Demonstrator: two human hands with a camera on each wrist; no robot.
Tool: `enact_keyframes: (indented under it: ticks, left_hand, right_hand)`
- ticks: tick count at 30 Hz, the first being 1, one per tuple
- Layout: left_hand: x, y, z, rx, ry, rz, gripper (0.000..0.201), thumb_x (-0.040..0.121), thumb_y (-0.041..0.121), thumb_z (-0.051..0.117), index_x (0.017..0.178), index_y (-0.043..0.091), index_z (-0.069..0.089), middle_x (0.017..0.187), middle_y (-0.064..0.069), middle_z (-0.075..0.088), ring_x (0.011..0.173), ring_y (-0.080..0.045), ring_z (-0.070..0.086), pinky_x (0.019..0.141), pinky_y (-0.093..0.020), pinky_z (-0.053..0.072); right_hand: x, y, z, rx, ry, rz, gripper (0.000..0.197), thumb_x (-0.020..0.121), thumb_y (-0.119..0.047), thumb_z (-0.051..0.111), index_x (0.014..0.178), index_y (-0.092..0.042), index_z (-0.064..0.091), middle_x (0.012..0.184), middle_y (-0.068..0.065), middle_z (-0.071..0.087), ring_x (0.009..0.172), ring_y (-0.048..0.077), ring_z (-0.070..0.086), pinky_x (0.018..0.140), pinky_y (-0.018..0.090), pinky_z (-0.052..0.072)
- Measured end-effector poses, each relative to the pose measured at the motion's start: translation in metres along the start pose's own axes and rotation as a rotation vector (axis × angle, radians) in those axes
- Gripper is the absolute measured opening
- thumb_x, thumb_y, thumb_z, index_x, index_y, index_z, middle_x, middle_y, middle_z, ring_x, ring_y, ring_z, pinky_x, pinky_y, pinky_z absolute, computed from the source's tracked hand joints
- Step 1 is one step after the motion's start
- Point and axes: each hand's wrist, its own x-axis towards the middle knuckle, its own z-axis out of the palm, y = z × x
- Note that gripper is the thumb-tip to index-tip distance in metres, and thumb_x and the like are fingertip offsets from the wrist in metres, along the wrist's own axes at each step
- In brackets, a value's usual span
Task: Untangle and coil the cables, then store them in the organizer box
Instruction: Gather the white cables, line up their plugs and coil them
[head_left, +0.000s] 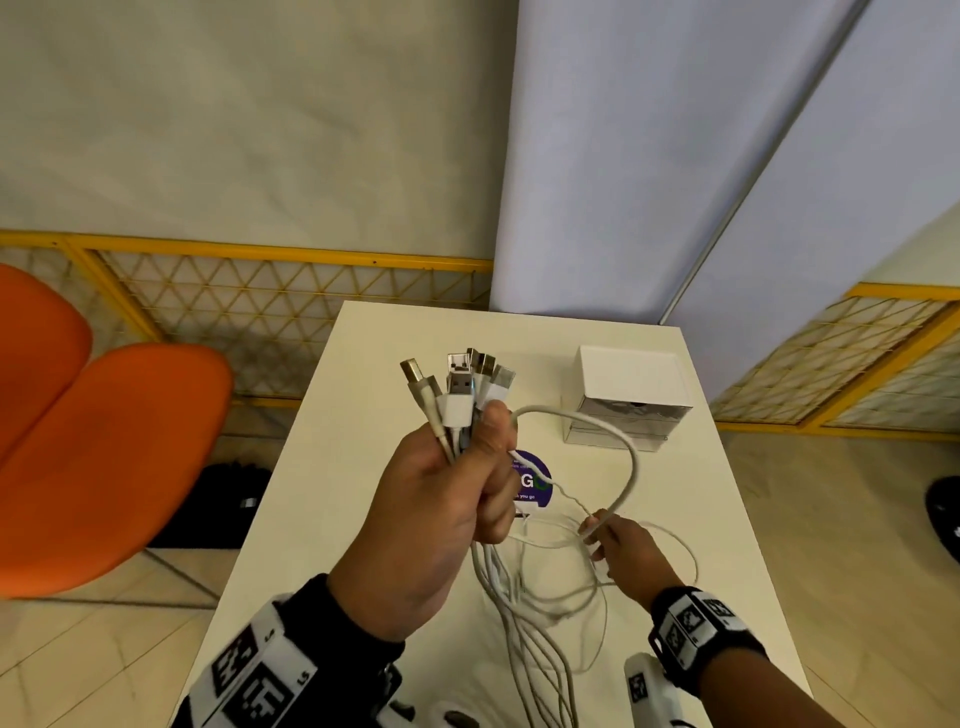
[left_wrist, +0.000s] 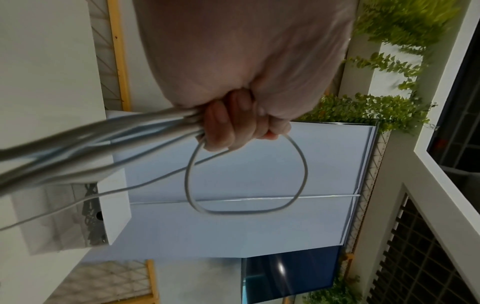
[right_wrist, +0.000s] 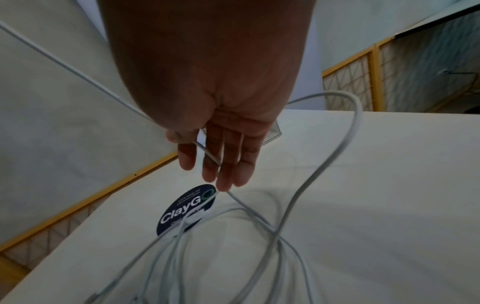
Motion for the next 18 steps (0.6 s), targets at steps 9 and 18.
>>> enact_keyframes:
  ticks: [9,18]
  left_hand:
    - [0.018,-0.017,-0.012,0.132,0.239,-0.121,0.033,0.093,0.011,0.068,0.069,0.02,0.048,0.055,0.0,0.028,0.046,-0.014,0.022,0.043,-0.023,0.026]
    - [0.033,-0.037,-0.003,0.257,0.335,-0.311,0.039,0.089,0.032,0.073,0.062,0.009,0.056,0.046,0.002,0.032,0.04,-0.012,0.021,0.044,-0.023,0.02]
  right_hand:
    - [-0.03,-0.091,-0.018,0.008,0.103,-0.247,0.033,0.104,-0.029,0.044,0.073,-0.033,0.054,0.062,0.003,0.053,0.058,0.011,0.044,0.06,0.033,0.043]
    - [-0.088,-0.18,-0.053,-0.079,0.057,-0.578,0.023,0.102,-0.026,0.049,0.089,-0.016,0.065,0.069,-0.005,0.062,0.063,0.016,0.054,0.057,0.032,0.044]
